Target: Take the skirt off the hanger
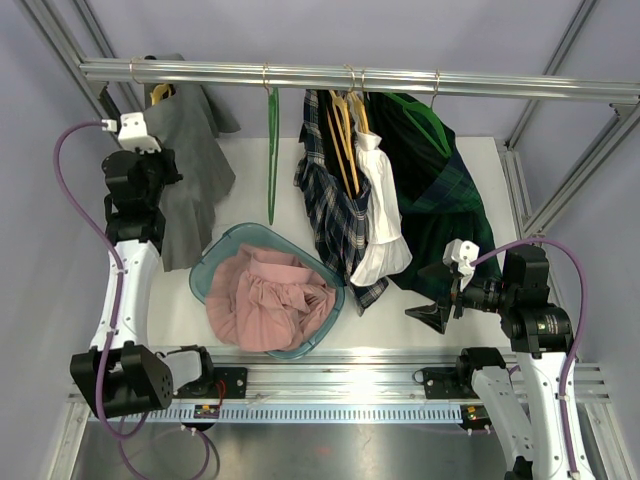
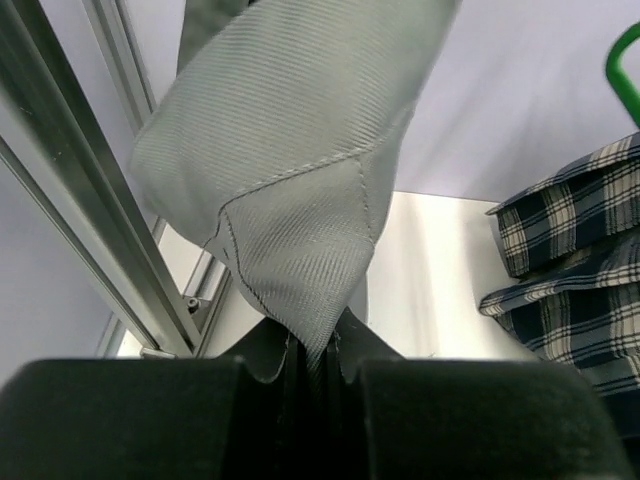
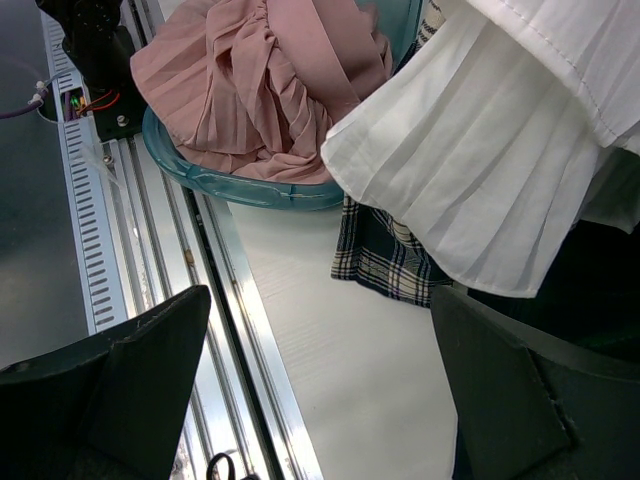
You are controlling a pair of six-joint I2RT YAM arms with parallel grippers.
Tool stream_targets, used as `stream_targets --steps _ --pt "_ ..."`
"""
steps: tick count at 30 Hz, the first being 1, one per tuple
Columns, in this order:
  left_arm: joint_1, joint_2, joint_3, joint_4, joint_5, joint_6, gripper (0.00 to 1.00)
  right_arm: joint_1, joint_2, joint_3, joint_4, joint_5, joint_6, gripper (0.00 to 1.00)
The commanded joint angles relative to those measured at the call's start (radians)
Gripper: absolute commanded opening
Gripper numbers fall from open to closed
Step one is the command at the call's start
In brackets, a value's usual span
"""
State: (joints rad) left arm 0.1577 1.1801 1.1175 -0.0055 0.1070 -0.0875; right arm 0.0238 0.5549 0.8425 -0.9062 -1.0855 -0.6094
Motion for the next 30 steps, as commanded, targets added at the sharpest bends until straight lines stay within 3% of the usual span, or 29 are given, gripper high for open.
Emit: stream_targets --steps 1,14,20,28,30 --pt "0.003 -0.092 0.021 0.146 0.014 -0.038 0.00 -0.007 0.005 0.006 0.012 -0.004 -0.013 1.00" --pt "0.002 -0.313 -0.165 0.285 -0.009 -0.139 0.00 -0.007 0.004 0.004 0.013 -0.005 -0.012 1.00" --pt "0.002 -0.284 -0.038 0.138 -0.035 -0.130 0.00 -0.009 0.003 0.003 0.013 -0.005 -0.010 1.00" --pt "0.002 -0.298 0.013 0.036 -0.006 -0.121 0.00 -0.012 0.002 0.004 0.015 -0.004 -0.010 0.99" --pt "0.002 -0.307 0.040 -0.061 -0.022 -0.098 0.00 -0.012 -0.001 0.004 0.013 -0.005 -0.010 0.99"
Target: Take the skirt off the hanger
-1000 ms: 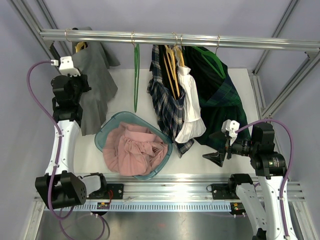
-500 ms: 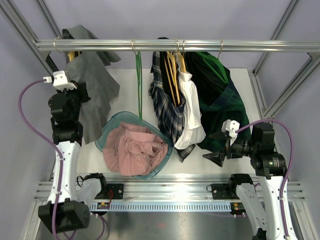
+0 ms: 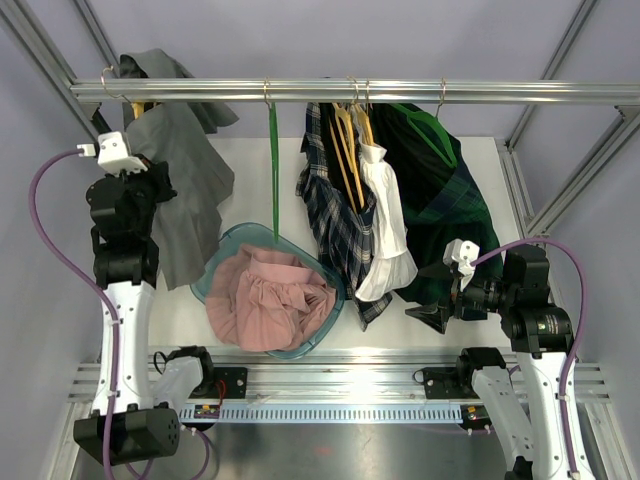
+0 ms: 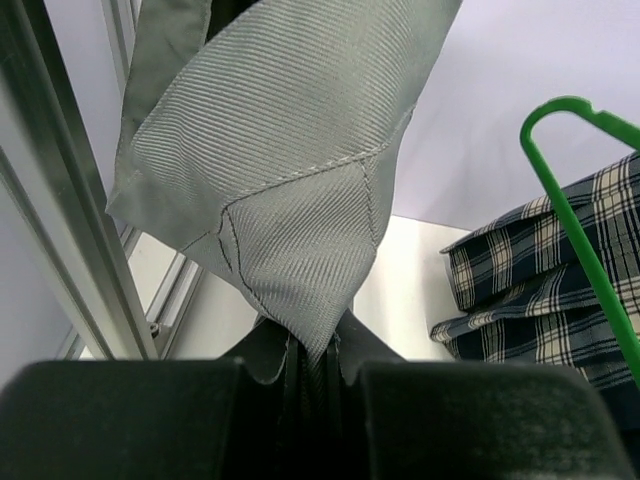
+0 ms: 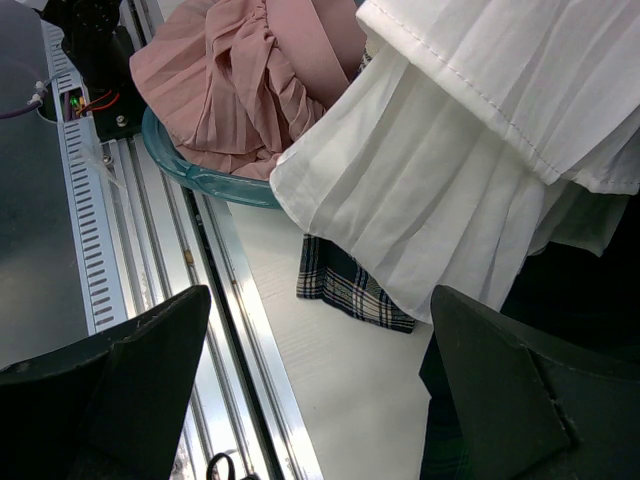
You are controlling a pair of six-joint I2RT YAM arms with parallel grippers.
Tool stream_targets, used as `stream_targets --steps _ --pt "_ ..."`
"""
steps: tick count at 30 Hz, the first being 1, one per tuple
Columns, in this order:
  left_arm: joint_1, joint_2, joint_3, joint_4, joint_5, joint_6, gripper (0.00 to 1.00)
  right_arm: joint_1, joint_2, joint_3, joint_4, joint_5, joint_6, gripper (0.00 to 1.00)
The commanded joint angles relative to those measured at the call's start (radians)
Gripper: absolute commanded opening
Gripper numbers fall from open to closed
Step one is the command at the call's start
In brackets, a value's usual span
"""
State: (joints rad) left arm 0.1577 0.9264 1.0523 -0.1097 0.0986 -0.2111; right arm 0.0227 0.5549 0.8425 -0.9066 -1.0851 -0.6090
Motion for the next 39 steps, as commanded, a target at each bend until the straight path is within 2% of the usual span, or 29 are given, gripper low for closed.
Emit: stream_targets --steps 1,3,9,14,18,26,31,39 --pt "0.002 -0.061 0.115 0.006 -0.020 0.033 0.00 -0.010 -0.001 0.004 0.012 -0.006 -0.011 1.00" --pt "0.002 -0.077 0.106 -0.075 -0.036 0.053 0.00 -0.010 -0.003 0.004 0.012 -0.007 -0.011 0.99" --pt "0.000 -0.164 0.025 -0.159 -0.054 0.056 0.00 -0.010 -0.003 0.004 0.012 -0.013 -0.014 0.99" --pt "0.002 -0.244 -0.018 -0.194 0.019 0.021 0.00 -0.010 -0.006 0.006 0.008 -0.015 -0.018 0.99" --pt "0.000 -0.371 -0.047 -0.237 0.110 0.009 0.00 -0.012 -0.007 0.009 0.002 -0.015 -0.025 1.00" --pt "0.002 -0.547 -0.094 -0.281 0.159 -0.045 0.00 -0.010 0.013 0.020 -0.023 -0.036 -0.046 1.00" --pt "0.002 -0.644 -0.071 -0.269 0.147 -0.123 0.00 -0.010 0.022 0.027 -0.031 -0.044 -0.051 0.99" --pt "0.002 -0.741 0.072 -0.392 0.121 -0.160 0.00 -0.010 0.043 0.093 -0.135 -0.022 -0.106 1.00"
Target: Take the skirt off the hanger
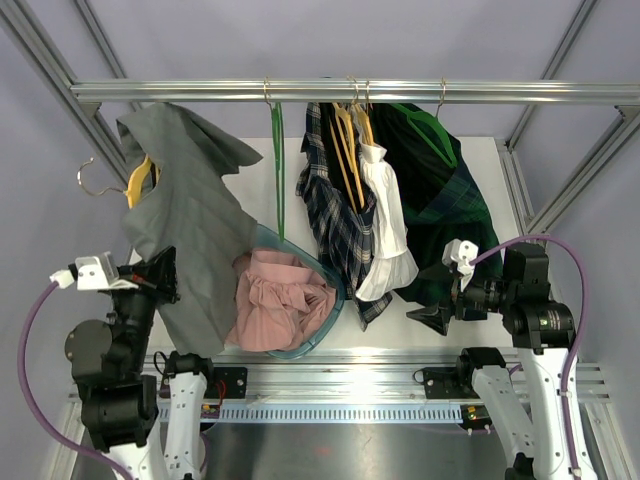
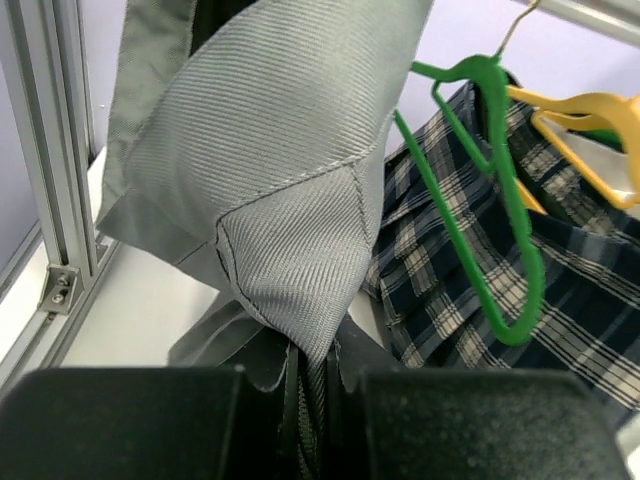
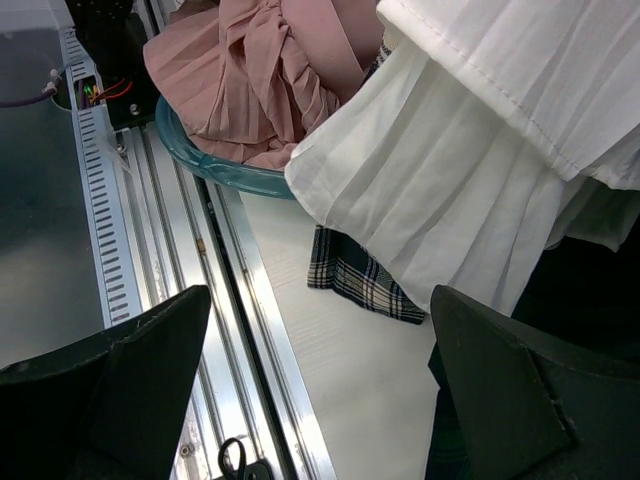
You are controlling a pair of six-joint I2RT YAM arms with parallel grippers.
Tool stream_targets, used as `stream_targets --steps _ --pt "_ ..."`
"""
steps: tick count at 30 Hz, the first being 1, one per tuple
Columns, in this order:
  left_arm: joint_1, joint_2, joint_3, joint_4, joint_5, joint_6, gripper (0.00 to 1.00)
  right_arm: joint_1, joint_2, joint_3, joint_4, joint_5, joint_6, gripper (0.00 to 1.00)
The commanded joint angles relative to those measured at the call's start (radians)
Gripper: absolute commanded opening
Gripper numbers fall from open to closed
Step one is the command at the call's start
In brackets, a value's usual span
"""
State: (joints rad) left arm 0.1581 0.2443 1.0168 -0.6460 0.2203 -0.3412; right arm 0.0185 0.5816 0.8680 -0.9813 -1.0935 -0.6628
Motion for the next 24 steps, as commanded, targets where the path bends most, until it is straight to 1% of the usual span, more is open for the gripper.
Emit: stream_targets --steps 1,5,6,7,10,12,13,14,15,16,17,18,19,20,21,22,23,24 --pt "0.001 -0.065 0.123 0.135 0.002 -0.035 0.00 -0.006 0.023 0.078 -0.078 -0.016 -0.072 0.99" --pt "0.003 -0.059 0.254 0.124 0.085 -0.056 0.00 -0.008 0.055 0.152 -0.163 0.009 -0.101 0.99" --pt "0.004 -0.036 0.311 0.147 0.197 -0.080 0.00 -0.006 0.066 0.196 -0.190 0.030 -0.104 0.99" --pt "0.004 -0.027 0.312 0.147 0.198 -0.081 0.00 -0.006 0.066 0.197 -0.191 0.030 -0.104 0.99" --pt "0.024 0.001 0.361 0.213 0.304 -0.140 0.00 -0.006 0.073 0.258 -0.211 0.044 -0.086 1.00" --pt "0.044 0.010 0.367 0.304 0.384 -0.188 0.00 -0.006 0.081 0.311 -0.230 0.053 -0.077 1.00" --pt "0.052 0.016 0.368 0.342 0.421 -0.244 0.00 -0.006 0.080 0.331 -0.238 0.060 -0.066 1.00" --pt "0.060 0.033 0.370 0.426 0.454 -0.281 0.00 -0.006 0.087 0.377 -0.246 0.066 -0.063 0.99" --pt "0.073 0.045 0.370 0.475 0.511 -0.320 0.00 -0.006 0.090 0.403 -0.267 0.081 -0.058 1.00" --pt "0.081 0.055 0.361 0.530 0.537 -0.403 0.00 -0.006 0.095 0.434 -0.276 0.092 -0.043 1.00" --pt "0.089 0.075 0.356 0.630 0.556 -0.445 0.00 -0.006 0.106 0.501 -0.299 0.102 -0.035 0.99" --pt "0.107 0.084 0.353 0.678 0.582 -0.478 0.00 -0.008 0.115 0.538 -0.307 0.128 -0.025 1.00" --pt "0.116 0.090 0.339 0.722 0.590 -0.543 0.00 -0.006 0.133 0.574 -0.313 0.144 0.004 1.00" --pt "0.127 0.098 0.333 0.800 0.596 -0.576 0.00 -0.006 0.141 0.645 -0.313 0.185 0.028 0.99" --pt "0.144 0.110 0.322 0.842 0.600 -0.608 0.00 -0.006 0.152 0.678 -0.313 0.205 0.072 1.00" --pt "0.153 0.118 0.310 0.883 0.602 -0.675 0.00 -0.006 0.161 0.709 -0.313 0.230 0.097 1.00" --pt "0.161 0.122 0.289 0.951 0.605 -0.708 0.00 -0.006 0.178 0.761 -0.313 0.250 0.117 0.99" --pt "0.181 0.130 0.272 0.985 0.602 -0.740 0.00 -0.006 0.188 0.781 -0.313 0.283 0.153 0.99"
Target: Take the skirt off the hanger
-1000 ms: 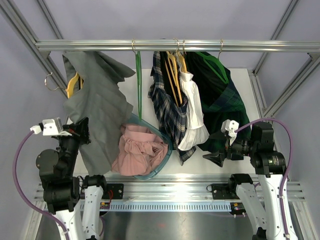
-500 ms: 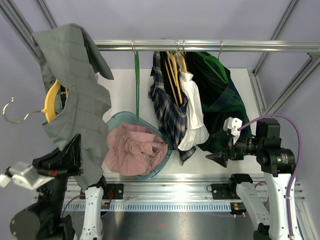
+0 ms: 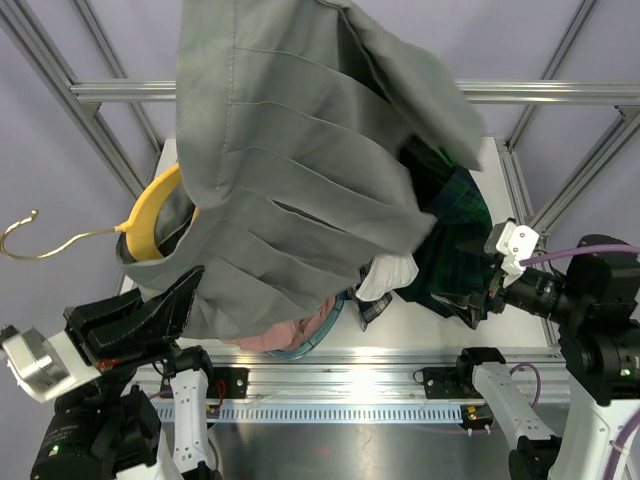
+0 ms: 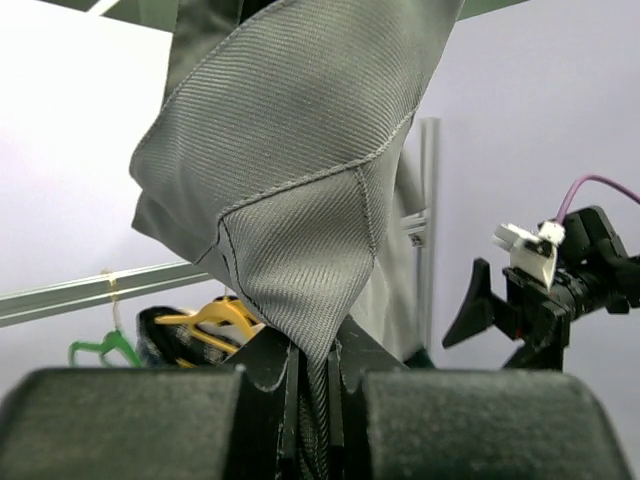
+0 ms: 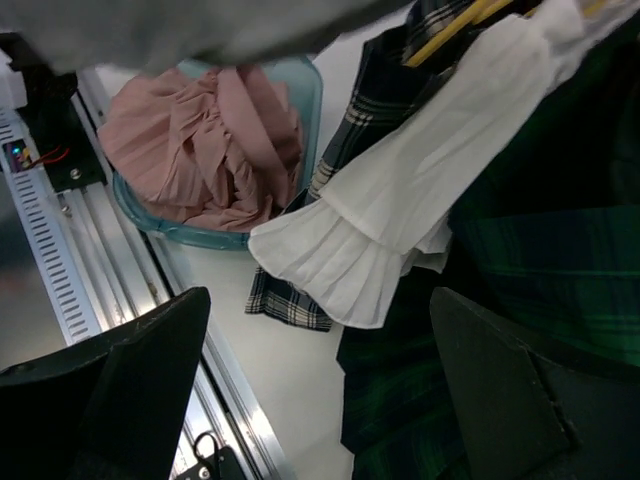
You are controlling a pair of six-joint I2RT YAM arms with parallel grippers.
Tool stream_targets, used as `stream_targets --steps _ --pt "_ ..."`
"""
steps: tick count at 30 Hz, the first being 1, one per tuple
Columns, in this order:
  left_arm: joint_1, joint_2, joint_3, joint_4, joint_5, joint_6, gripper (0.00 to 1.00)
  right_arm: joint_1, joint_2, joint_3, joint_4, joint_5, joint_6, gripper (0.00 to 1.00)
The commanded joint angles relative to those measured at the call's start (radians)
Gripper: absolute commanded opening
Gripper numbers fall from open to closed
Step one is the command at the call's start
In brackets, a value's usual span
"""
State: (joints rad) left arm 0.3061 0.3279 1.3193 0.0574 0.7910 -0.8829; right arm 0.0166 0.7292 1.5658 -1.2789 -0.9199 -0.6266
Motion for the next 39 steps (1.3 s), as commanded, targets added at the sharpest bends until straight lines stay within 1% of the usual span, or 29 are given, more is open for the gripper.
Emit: stream_targets --steps 1,5,6,9,14,19,22,25,26,27,28,30,31,32,33,34,35,36,37,38,39 --pt "0.044 0.048 -0.043 0.342 0.030 -0.259 0.00 -0.004 0.051 0.100 -0.014 0.122 0.136 0.99" --pt "0.090 0.051 -0.074 0.357 0.002 -0.312 0.00 -0.006 0.049 0.116 0.044 0.197 0.212 0.99" --pt "0.103 0.057 -0.066 0.340 -0.019 -0.312 0.00 -0.004 0.053 0.114 0.052 0.211 0.222 1.00" --pt "0.142 0.102 -0.004 0.299 -0.021 -0.298 0.00 -0.007 0.058 0.108 0.061 0.240 0.232 1.00" --pt "0.195 0.180 0.061 0.315 -0.021 -0.353 0.00 -0.007 0.033 0.071 0.070 0.250 0.229 1.00" --pt "0.223 0.235 0.060 0.230 -0.075 -0.289 0.00 -0.006 0.032 0.048 0.070 0.237 0.228 1.00" --pt "0.237 0.318 0.080 0.243 -0.078 -0.324 0.00 -0.006 0.030 0.046 0.059 0.211 0.222 1.00" --pt "0.243 0.387 0.165 0.236 -0.041 -0.338 0.00 -0.006 0.022 0.027 0.061 0.208 0.206 0.99" --pt "0.208 0.402 0.231 0.192 -0.036 -0.306 0.00 -0.006 0.019 0.022 0.061 0.210 0.202 0.99" --pt "0.191 0.425 0.257 0.143 -0.036 -0.248 0.00 -0.006 0.016 0.014 0.062 0.208 0.199 0.99" --pt "0.177 0.440 0.279 0.103 -0.033 -0.234 0.00 -0.006 0.015 0.001 0.065 0.204 0.199 1.00" --pt "0.130 0.473 0.308 0.094 -0.027 -0.206 0.00 -0.006 0.015 -0.009 0.073 0.184 0.200 1.00" --pt "0.110 0.515 0.317 0.069 -0.023 -0.188 0.00 -0.007 0.016 -0.010 0.078 0.181 0.203 1.00" --pt "0.062 0.529 0.330 0.041 -0.032 -0.160 0.00 -0.006 0.018 -0.009 0.076 0.178 0.202 0.99" --pt "0.035 0.554 0.369 0.006 -0.033 -0.096 0.00 -0.006 0.018 -0.007 0.079 0.177 0.202 1.00" --pt "0.001 0.588 0.385 -0.051 -0.032 -0.064 0.00 -0.006 0.016 -0.009 0.082 0.179 0.200 0.99" --pt "-0.083 0.605 0.403 -0.098 -0.047 -0.020 0.00 -0.006 0.016 -0.009 0.084 0.181 0.197 1.00" --pt "-0.128 0.617 0.437 -0.194 -0.061 0.077 0.00 -0.006 0.013 -0.012 0.085 0.181 0.193 0.99" --pt "-0.175 0.626 0.446 -0.226 -0.071 0.117 0.00 -0.006 0.015 -0.015 0.084 0.178 0.189 1.00" --pt "-0.255 0.631 0.449 -0.252 -0.097 0.155 0.00 -0.006 0.016 -0.015 0.087 0.177 0.188 1.00" --pt "-0.283 0.628 0.448 -0.289 -0.105 0.206 0.00 -0.006 0.016 -0.015 0.085 0.179 0.185 0.99"
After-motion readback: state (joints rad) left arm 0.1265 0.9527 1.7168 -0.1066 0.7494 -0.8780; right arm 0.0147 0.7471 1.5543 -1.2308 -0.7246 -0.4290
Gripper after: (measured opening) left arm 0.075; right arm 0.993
